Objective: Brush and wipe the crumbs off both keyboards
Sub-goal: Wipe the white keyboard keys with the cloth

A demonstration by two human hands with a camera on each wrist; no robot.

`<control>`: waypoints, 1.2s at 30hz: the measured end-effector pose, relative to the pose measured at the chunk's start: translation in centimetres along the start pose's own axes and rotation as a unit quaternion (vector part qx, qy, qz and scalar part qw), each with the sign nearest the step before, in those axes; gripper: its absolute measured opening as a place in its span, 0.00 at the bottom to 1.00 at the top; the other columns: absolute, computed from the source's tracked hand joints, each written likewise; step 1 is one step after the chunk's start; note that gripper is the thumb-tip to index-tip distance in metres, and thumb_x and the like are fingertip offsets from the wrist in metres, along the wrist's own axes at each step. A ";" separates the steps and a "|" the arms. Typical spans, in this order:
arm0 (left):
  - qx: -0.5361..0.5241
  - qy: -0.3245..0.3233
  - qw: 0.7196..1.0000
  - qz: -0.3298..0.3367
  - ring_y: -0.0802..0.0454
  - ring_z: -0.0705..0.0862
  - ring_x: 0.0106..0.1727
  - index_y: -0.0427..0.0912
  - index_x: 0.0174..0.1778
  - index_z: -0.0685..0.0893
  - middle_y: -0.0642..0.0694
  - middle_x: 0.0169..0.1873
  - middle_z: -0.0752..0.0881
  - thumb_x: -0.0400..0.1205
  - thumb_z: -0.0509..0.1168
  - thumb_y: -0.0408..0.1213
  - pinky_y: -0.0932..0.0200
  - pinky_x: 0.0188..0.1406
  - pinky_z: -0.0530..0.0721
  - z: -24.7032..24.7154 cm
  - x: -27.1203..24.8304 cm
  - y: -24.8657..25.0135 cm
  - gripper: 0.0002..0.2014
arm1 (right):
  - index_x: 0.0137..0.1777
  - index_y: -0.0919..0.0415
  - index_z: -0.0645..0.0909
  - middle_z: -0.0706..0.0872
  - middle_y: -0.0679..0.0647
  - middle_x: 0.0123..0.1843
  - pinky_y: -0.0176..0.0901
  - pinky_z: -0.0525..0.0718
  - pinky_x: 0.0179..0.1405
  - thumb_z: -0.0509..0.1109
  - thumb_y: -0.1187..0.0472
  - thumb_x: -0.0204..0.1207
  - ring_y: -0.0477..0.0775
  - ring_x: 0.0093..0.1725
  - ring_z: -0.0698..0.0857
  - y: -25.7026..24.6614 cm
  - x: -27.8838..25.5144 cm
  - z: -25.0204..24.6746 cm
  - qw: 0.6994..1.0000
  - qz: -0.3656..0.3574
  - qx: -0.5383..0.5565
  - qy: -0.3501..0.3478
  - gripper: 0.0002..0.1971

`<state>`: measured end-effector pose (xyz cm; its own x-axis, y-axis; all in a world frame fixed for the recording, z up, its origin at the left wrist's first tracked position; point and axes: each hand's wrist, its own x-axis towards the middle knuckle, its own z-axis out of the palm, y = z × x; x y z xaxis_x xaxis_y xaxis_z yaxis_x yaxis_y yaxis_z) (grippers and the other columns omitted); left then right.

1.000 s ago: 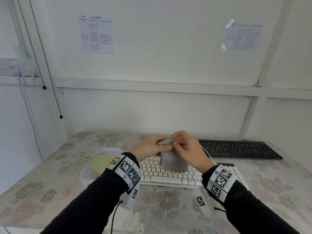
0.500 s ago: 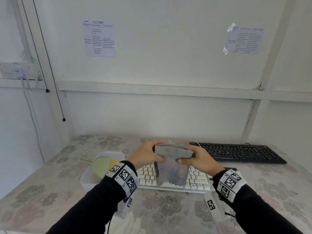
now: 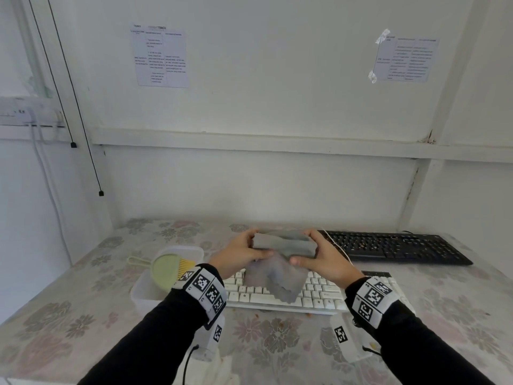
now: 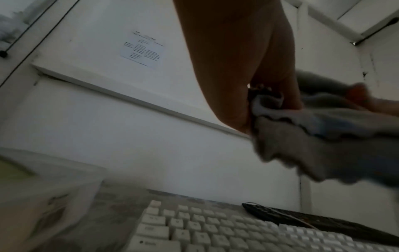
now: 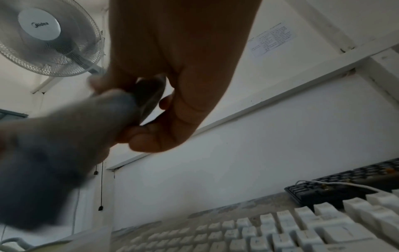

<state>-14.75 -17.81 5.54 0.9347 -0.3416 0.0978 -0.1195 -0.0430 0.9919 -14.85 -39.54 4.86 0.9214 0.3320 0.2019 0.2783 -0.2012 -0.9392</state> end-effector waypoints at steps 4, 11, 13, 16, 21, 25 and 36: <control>0.046 -0.033 0.998 0.039 0.56 0.87 0.51 0.49 0.40 0.91 0.50 0.45 0.91 0.77 0.66 0.16 0.59 0.54 0.85 -0.3 -0.3 -0.2 0.20 | 0.40 0.51 0.81 0.85 0.54 0.44 0.33 0.82 0.43 0.74 0.76 0.64 0.46 0.43 0.83 -1.0 -0.1 -0.3 0.995 -0.081 -0.036 -0.045 0.17; 0.073 -0.016 0.994 0.086 0.59 0.86 0.57 0.53 0.21 0.86 0.53 0.49 0.89 0.72 0.65 0.10 0.57 0.59 0.85 -0.5 0.0 -0.8 0.29 | 0.46 0.57 0.77 0.81 0.52 0.42 0.43 0.83 0.46 0.75 0.46 0.52 0.49 0.42 0.82 -1.0 0.0 -0.4 0.987 0.074 0.061 -0.131 0.24; 0.084 -0.003 0.991 0.099 0.60 0.86 0.55 0.52 0.20 0.85 0.53 0.48 0.89 0.71 0.64 0.09 0.60 0.57 0.85 -0.5 0.2 -1.1 0.30 | 0.44 0.57 0.77 0.83 0.49 0.37 0.44 0.85 0.41 0.73 0.26 0.46 0.49 0.39 0.84 -0.6 0.1 -0.3 0.982 0.106 0.094 -0.124 0.37; 0.123 -0.010 0.987 0.103 0.57 0.85 0.58 0.57 0.23 0.86 0.55 0.50 0.88 0.71 0.63 0.10 0.61 0.60 0.82 -0.4 0.2 -1.2 0.31 | 0.42 0.56 0.72 0.81 0.49 0.38 0.39 0.83 0.36 0.73 0.30 0.55 0.44 0.35 0.83 -0.7 0.0 0.3 0.989 0.080 0.013 -0.120 0.31; 0.042 -0.090 0.994 -0.037 0.49 0.79 0.49 0.51 0.52 0.82 0.43 0.55 0.83 0.69 0.61 0.29 0.59 0.44 0.80 -0.5 -0.1 -0.4 0.18 | 0.50 0.46 0.67 0.79 0.54 0.48 0.41 0.82 0.38 0.78 0.73 0.62 0.50 0.40 0.81 -1.7 0.3 0.4 0.986 0.009 -0.161 -0.032 0.28; 0.146 -0.108 0.981 -0.063 0.54 0.84 0.49 0.47 0.64 0.75 0.48 0.53 0.83 0.79 0.69 0.43 0.63 0.42 0.84 -0.1 0.3 -0.8 0.19 | 0.53 0.49 0.70 0.83 0.53 0.47 0.37 0.85 0.35 0.76 0.77 0.59 0.52 0.42 0.84 -2.2 0.9 1.1 0.992 -0.030 -0.117 0.035 0.30; 0.333 -0.050 0.942 0.019 0.58 0.81 0.38 0.44 0.54 0.84 0.52 0.40 0.83 0.73 0.68 0.28 0.64 0.38 0.79 0.1 1.0 -0.6 0.14 | 0.41 0.45 0.72 0.81 0.44 0.41 0.40 0.81 0.38 0.76 0.59 0.65 0.50 0.42 0.82 -3.2 1.5 2.8 0.925 0.038 -0.373 -0.066 0.15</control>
<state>-13.79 -18.23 5.07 0.8933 -0.4402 0.0907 -0.3664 -0.5962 0.7144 -15.08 -35.85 7.42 0.9187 0.3900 0.0620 0.3689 -0.7919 -0.4867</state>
